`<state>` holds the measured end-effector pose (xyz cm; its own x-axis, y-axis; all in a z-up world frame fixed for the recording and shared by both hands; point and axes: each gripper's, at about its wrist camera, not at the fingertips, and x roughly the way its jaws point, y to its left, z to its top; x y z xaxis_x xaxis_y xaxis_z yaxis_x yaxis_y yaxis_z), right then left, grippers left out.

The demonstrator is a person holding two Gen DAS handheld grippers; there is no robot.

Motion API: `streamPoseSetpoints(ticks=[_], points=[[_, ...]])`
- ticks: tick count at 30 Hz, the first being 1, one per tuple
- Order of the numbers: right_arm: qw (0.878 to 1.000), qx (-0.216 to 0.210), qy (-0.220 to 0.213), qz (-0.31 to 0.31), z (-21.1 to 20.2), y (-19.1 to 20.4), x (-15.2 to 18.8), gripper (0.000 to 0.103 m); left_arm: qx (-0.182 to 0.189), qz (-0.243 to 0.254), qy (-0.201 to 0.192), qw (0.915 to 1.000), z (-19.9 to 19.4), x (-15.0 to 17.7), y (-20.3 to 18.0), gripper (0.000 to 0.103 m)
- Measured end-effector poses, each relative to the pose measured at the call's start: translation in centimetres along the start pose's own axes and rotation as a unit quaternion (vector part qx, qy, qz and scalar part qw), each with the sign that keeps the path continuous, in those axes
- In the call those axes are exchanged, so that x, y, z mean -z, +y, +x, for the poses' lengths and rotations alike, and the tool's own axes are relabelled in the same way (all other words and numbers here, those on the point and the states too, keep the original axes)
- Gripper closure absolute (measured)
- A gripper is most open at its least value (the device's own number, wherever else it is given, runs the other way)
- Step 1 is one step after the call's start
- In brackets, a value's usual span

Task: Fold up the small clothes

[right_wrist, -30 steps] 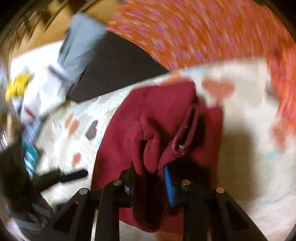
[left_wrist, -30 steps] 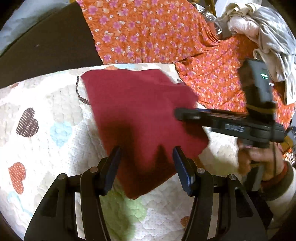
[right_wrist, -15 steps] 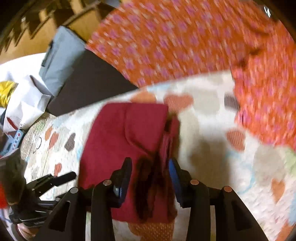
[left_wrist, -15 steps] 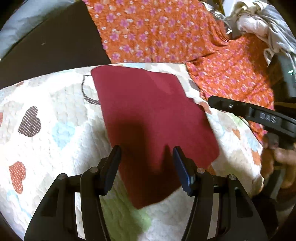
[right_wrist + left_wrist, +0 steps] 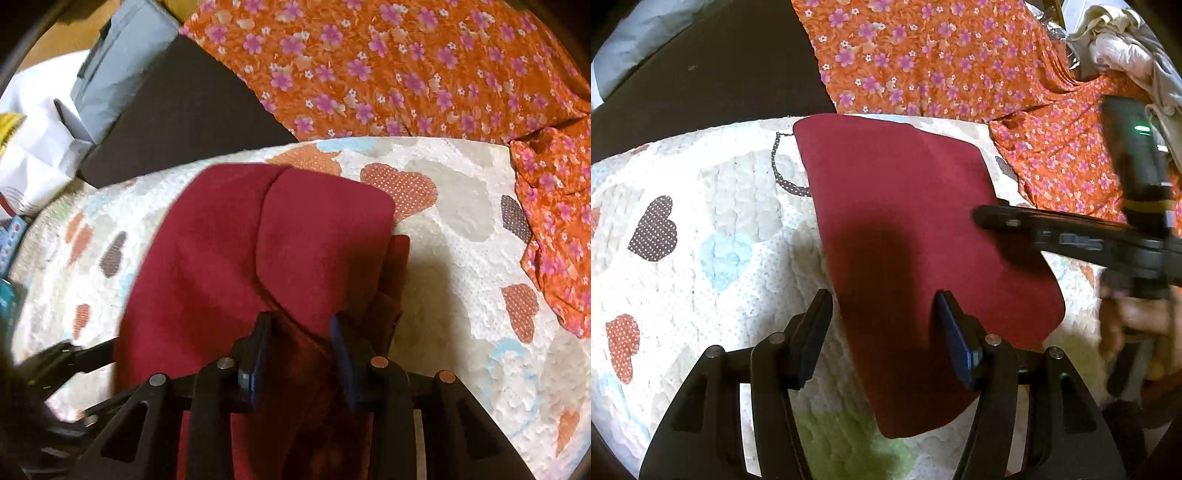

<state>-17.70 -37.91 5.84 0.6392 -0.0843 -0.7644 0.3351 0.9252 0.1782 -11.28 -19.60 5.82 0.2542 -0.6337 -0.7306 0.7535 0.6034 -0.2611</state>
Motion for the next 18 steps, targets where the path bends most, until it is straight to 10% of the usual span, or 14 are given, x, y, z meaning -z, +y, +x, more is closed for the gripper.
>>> streamPoseSetpoints(ticks=[18], points=[[0.999, -0.028, 0.026, 0.014, -3.0, 0.1, 4.9, 0.066, -0.042, 0.018, -0.011, 0.9989, -1.4, 0.8, -0.6, 0.044]])
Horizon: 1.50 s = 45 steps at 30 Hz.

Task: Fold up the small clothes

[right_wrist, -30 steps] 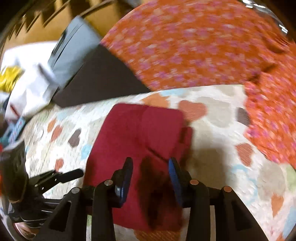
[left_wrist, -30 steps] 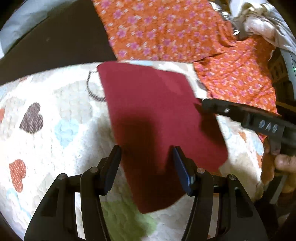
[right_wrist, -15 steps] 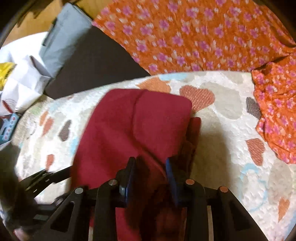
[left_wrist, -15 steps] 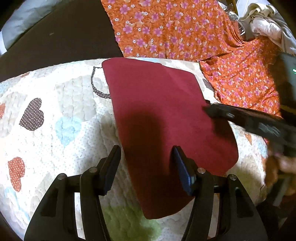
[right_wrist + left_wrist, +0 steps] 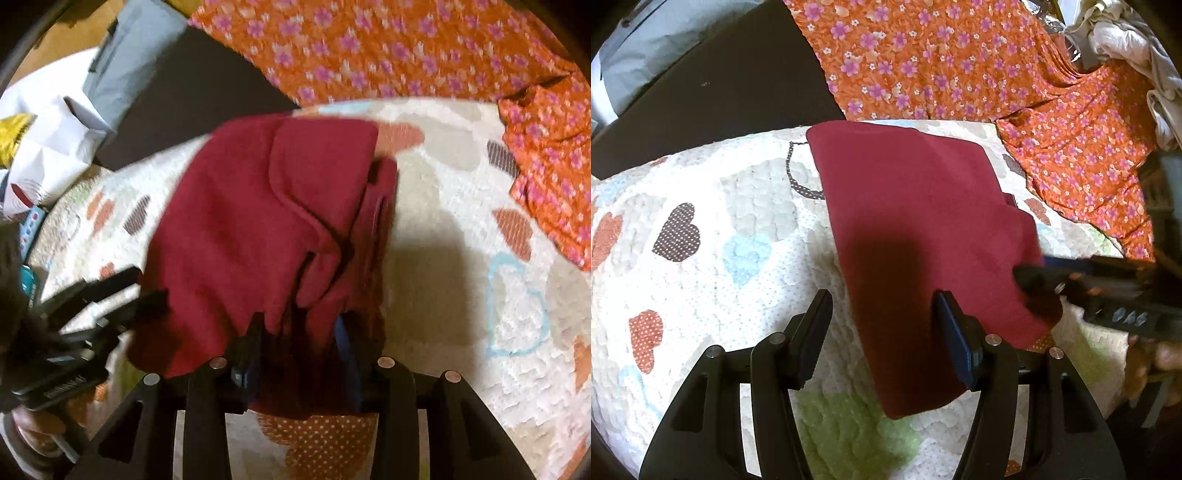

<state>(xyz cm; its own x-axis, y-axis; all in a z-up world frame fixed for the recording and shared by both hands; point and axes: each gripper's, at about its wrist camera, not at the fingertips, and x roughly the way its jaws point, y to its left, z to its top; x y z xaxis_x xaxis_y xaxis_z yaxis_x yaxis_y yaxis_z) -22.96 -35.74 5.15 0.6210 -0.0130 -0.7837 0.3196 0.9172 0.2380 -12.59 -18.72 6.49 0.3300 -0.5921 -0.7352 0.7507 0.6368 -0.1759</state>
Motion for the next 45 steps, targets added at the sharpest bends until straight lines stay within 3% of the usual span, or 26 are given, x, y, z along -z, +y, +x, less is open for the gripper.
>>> streamPoseSetpoints(ticks=[4, 8, 13, 18, 19, 20, 23, 26, 28, 31, 36, 39, 42, 43, 45], points=[[0.999, -0.021, -0.037, 0.006, -2.1, 0.0, -1.1, 0.066, -0.007, -0.012, -0.006, 0.9999, -0.8, -0.2, 0.2, 0.044], [0.996, -0.004, -0.080, 0.034, -3.2, -1.2, -1.9, 0.055, 0.011, -0.043, -0.009, 0.9990, -1.3, -0.7, 0.3, 0.044], [0.993, 0.008, -0.095, 0.075, -1.6, -3.2, -4.6, 0.055, 0.024, -0.047, -0.018, 0.9985, -0.8, -1.7, -0.8, 0.044], [0.995, 0.022, -0.066, 0.076, 2.0, -4.5, -8.7, 0.055, 0.011, -0.039, -0.003, 0.9992, 0.8, -1.5, -1.0, 0.044], [0.995, 0.030, -0.053, 0.073, 2.9, -4.7, -9.3, 0.056, 0.009, -0.040, -0.001, 0.9992, 1.0, -1.5, -0.9, 0.044], [0.997, 0.025, -0.036, 0.065, 4.1, -4.9, -10.0, 0.068, 0.010, -0.042, 0.002, 0.9991, 1.2, -1.5, -0.7, 0.044], [0.999, 0.019, -0.025, 0.022, 5.0, -4.2, -10.9, 0.088, 0.014, -0.045, 0.005, 0.9989, 1.6, -1.4, -0.4, 0.041], [0.995, 0.074, -0.042, -0.058, 4.8, -2.5, -11.8, 0.090, 0.022, -0.050, 0.017, 0.9984, 2.4, -1.0, -0.4, 0.039], [0.991, 0.103, -0.038, -0.071, 6.0, -2.4, -12.3, 0.090, 0.028, -0.049, 0.022, 0.9982, 2.7, -0.8, -0.5, 0.039], [0.987, 0.128, -0.030, -0.087, 7.8, -2.5, -11.9, 0.090, 0.021, -0.040, 0.021, 0.9987, 2.5, -0.8, -0.8, 0.039], [0.993, 0.103, -0.036, -0.048, 3.7, -2.7, -11.0, 0.088, 0.016, -0.051, 0.027, 0.9982, 2.9, -0.7, -0.5, 0.039], [0.995, 0.061, -0.061, -0.053, -0.5, -1.5, -8.8, 0.086, 0.008, -0.042, 0.020, 0.9989, 2.7, -0.7, -0.6, 0.039], [0.997, 0.012, -0.056, -0.053, -1.2, -0.7, -6.3, 0.085, -0.002, -0.038, 0.015, 0.9992, 2.6, -0.7, -0.9, 0.039], [0.998, 0.011, -0.033, -0.058, 0.1, -0.5, -5.4, 0.085, -0.003, -0.037, 0.015, 0.9992, 2.6, -0.7, -1.0, 0.039], [0.996, 0.055, -0.007, -0.075, 2.6, -0.4, -4.5, 0.085, -0.005, -0.035, 0.012, 0.9993, 2.3, -0.6, -1.2, 0.039]])
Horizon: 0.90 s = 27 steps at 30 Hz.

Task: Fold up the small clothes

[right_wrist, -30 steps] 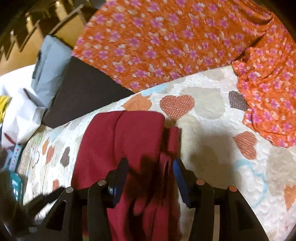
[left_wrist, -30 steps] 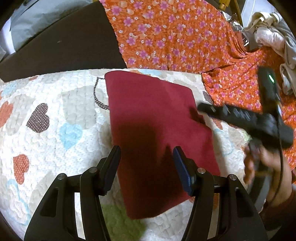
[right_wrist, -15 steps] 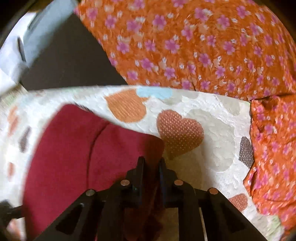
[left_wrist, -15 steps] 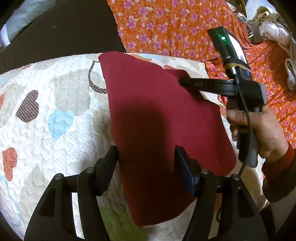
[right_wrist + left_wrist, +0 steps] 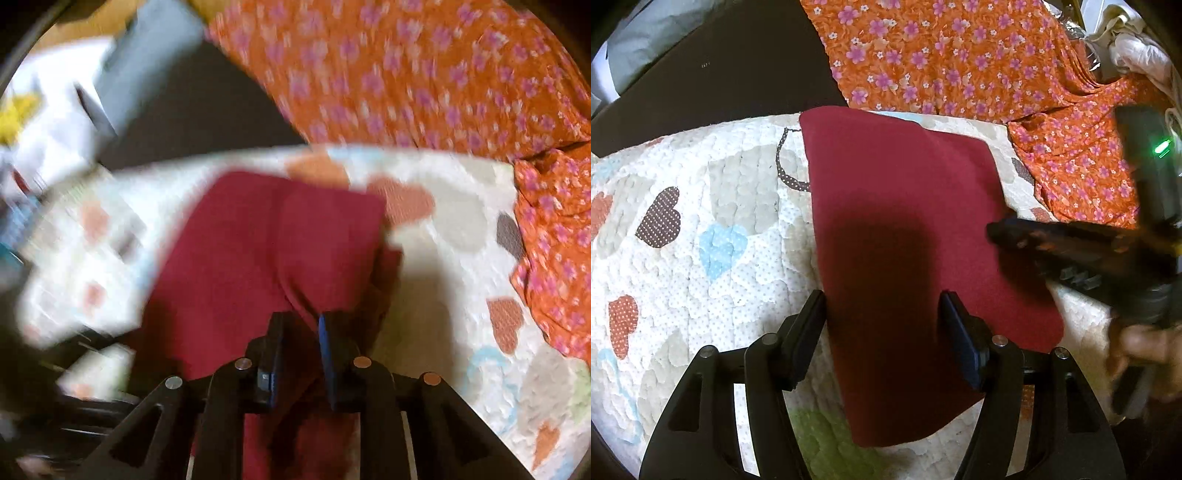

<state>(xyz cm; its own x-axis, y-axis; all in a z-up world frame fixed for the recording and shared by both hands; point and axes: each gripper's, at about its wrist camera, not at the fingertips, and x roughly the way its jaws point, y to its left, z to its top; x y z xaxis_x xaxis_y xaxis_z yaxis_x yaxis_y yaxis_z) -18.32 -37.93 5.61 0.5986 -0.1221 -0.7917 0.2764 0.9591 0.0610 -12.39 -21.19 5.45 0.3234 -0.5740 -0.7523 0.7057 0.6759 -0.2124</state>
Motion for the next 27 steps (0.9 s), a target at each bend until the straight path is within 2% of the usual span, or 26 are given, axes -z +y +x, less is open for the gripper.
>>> streamPoseSetpoints(ticks=[2, 6, 8, 10, 12, 16, 18, 21, 27], points=[[1.000, 0.000, -0.007, 0.011, 0.0, -0.2, 0.1, 0.085, -0.007, 0.005, -0.006, 1.0000, -0.5, 0.0, -0.2, 0.039], [0.998, -0.030, -0.018, 0.046, -3.8, -0.7, -0.3, 0.078, -0.004, 0.003, -0.028, 0.9996, -1.5, -0.5, -0.2, 0.039], [0.997, -0.046, -0.046, 0.052, -5.8, -0.9, 0.1, 0.061, 0.005, -0.010, -0.031, 0.9995, -1.4, -0.9, 0.2, 0.038], [0.993, -0.053, -0.075, 0.076, -6.8, -1.5, 0.8, 0.051, 0.013, -0.025, -0.027, 0.9992, -1.1, -1.2, 0.7, 0.038], [0.988, -0.068, -0.090, 0.108, -6.7, -2.7, 1.3, 0.051, 0.011, -0.027, -0.026, 0.9993, -0.9, -1.3, 0.8, 0.038], [0.984, -0.091, -0.066, 0.136, -5.0, -3.9, 0.9, 0.051, 0.004, -0.035, -0.024, 0.9991, -0.5, -1.5, 1.6, 0.038], [0.982, -0.101, -0.067, 0.146, -4.5, -4.2, 0.5, 0.051, 0.009, -0.047, -0.024, 0.9986, -0.4, -1.6, 1.9, 0.031], [0.980, -0.109, -0.060, 0.153, -3.9, -4.2, 0.5, 0.050, 0.008, -0.058, -0.024, 0.9980, -0.2, -1.7, 2.3, 0.026], [0.981, -0.113, -0.038, 0.152, -2.6, -3.6, 0.9, 0.049, 0.014, -0.062, -0.018, 0.9978, 0.0, -1.9, 2.4, 0.026]])
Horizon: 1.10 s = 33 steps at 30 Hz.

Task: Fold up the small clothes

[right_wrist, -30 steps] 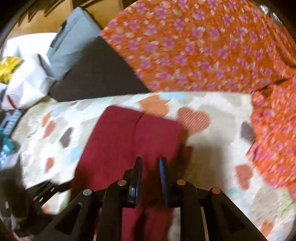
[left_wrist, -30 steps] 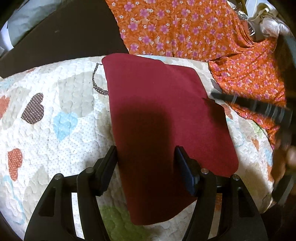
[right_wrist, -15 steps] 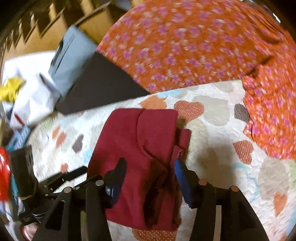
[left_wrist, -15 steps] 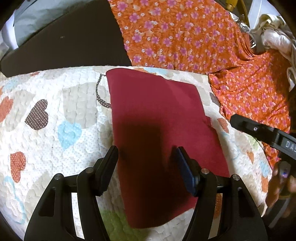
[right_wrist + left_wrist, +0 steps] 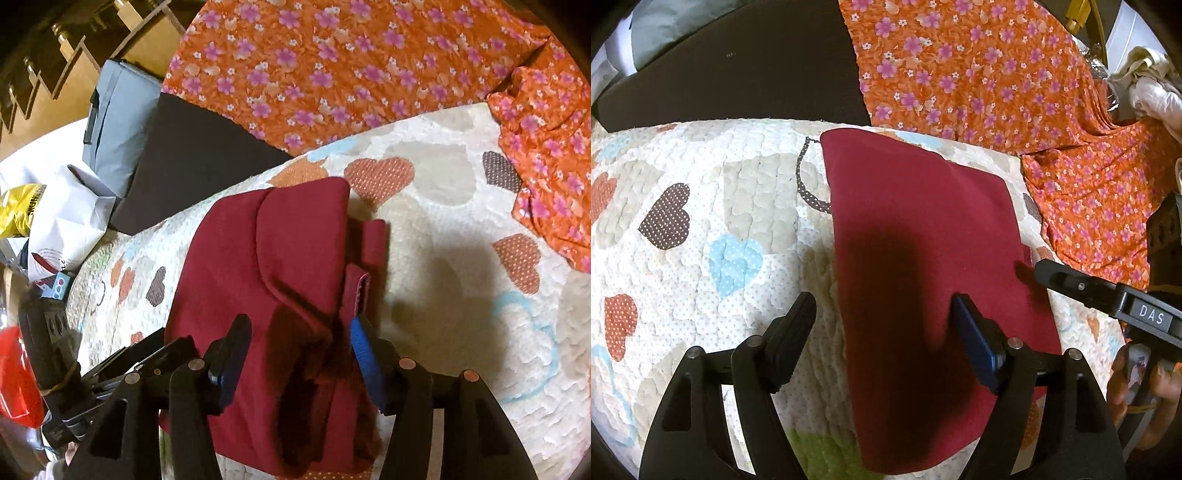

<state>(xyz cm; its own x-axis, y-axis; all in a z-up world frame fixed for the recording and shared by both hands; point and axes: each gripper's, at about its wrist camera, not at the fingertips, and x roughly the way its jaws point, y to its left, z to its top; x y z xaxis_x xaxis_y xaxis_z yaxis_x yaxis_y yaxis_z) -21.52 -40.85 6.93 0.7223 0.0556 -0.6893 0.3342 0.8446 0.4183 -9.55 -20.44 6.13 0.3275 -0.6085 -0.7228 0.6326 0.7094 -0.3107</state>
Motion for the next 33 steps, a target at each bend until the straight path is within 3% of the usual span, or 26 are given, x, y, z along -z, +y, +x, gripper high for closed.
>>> streamPoseSetpoints(ticks=[26, 33], points=[[1.000, 0.012, 0.012, 0.015, 1.9, -0.9, 0.2, 0.042, 0.008, -0.007, 0.006, 0.9999, 0.5, 0.0, 0.1, 0.025], [0.999, 0.006, 0.003, 0.038, 2.8, -2.1, -0.2, 0.040, 0.036, -0.016, 0.018, 0.9990, 1.6, -0.3, 0.3, 0.025]])
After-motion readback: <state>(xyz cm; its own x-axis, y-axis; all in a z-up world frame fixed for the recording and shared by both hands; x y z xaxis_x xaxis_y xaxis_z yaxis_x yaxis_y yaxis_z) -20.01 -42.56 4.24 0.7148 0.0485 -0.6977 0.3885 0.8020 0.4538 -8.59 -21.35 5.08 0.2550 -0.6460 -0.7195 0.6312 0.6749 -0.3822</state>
